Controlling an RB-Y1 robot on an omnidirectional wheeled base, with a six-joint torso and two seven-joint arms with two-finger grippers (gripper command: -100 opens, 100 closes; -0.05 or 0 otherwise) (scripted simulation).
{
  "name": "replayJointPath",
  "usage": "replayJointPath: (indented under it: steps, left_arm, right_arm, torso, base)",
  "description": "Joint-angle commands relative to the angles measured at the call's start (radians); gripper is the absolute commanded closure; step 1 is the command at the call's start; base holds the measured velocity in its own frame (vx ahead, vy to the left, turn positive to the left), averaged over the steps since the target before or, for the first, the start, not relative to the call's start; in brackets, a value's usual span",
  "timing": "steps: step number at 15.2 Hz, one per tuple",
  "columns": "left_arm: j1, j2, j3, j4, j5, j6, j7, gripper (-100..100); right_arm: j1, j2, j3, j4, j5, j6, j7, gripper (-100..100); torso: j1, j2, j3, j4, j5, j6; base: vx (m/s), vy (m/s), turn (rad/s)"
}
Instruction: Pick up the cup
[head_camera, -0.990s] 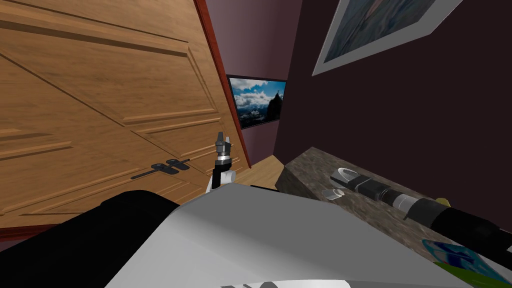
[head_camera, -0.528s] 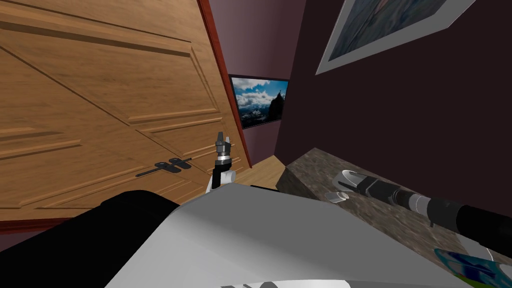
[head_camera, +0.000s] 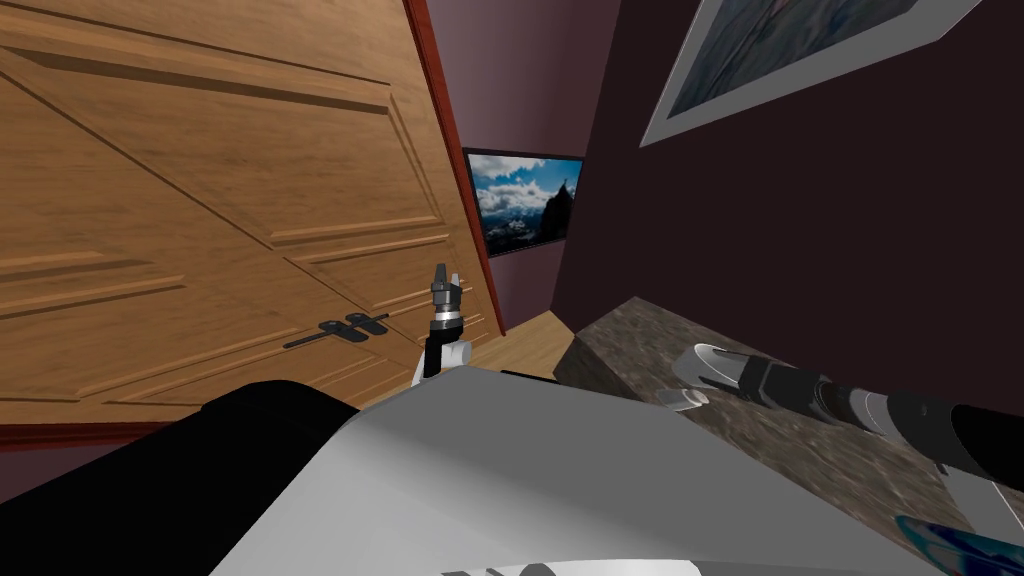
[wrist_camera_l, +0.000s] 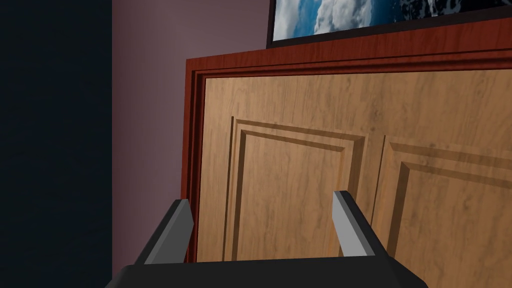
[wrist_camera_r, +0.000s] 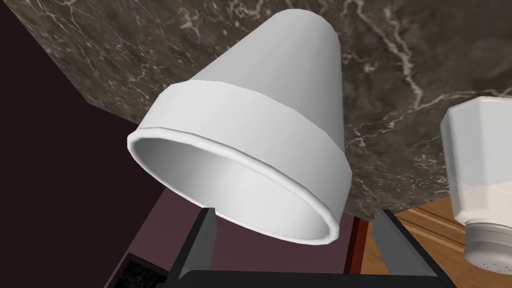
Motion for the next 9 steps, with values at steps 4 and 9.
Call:
replayJointPath:
  steps: [4, 9]
  left_arm:
    - [0.0, 0.0, 0.0, 0.0, 0.0, 0.0, 0.0, 0]
    - [0.0, 0.0, 0.0, 0.0, 0.0, 0.0, 0.0, 0]
  right_arm:
    - [0.067, -0.116, -0.02, 0.053, 0.052, -0.025, 0.014, -100]
    - [0.116, -0.224, -0.028, 0.096, 0.092, -0.046, 0.029, -100]
  torso:
    - [0.0, 0.0, 0.0, 0.0, 0.0, 0.0]
    - [0.001, 0.001, 0.0, 0.0, 0.0, 0.0]
  base:
    - [-0.01, 0.021, 0.035]
    - [-0.019, 0.027, 0.037]
